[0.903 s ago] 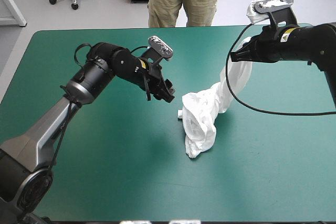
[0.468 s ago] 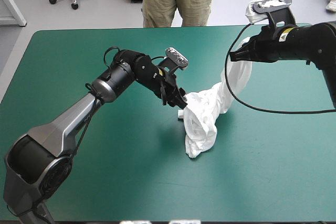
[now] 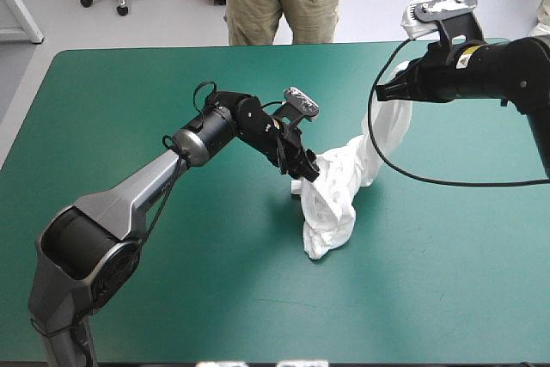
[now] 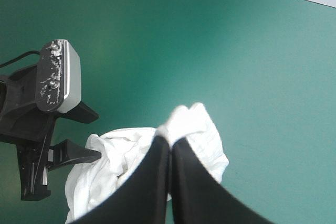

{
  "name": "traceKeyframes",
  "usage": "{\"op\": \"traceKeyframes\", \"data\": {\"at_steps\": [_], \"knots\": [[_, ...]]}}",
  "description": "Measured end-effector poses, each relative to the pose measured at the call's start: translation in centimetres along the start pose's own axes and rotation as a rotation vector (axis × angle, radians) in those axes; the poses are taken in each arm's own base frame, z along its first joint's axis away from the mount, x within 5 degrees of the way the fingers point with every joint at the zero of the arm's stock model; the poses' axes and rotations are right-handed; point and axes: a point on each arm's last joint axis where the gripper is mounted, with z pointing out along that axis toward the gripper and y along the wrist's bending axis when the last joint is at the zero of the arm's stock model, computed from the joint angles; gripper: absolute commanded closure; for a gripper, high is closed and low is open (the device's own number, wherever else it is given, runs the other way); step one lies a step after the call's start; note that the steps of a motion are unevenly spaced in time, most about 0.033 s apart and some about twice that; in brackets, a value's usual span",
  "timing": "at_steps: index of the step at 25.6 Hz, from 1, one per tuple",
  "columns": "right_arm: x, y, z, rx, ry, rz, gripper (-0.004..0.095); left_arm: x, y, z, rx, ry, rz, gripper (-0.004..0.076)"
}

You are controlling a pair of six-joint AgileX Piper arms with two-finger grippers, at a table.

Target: Fold the cloth

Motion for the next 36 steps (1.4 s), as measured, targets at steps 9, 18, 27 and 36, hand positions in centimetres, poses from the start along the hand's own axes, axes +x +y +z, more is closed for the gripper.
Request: {"op": "traceKeyframes", "data": {"at_steps": [9, 18, 27, 36], "knots": [[0.2, 0.0, 0.0, -0.002, 0.02, 0.0, 0.0925, -0.2, -0.2, 0.4, 0.038, -0.029, 0.038, 0.0733], [0.3, 0.0, 0.0, -0.004, 0.03, 0.0, 0.0925, -0.6, -0.9, -3.6, -0.025, -0.065, 0.092, 0.0733], [0.3, 0.0, 0.0, -0.004, 0.03, 0.0, 0.0925, 0.1, -1.4, -12.8, -0.325, -0.114, 0.142, 0.0733], [0.3, 0.1, 0.0, -0.011, 0.029, 0.003, 0.0925, 2.1, -3.2, -25.5, -0.679, -0.29, 0.149, 0.0733]]}}
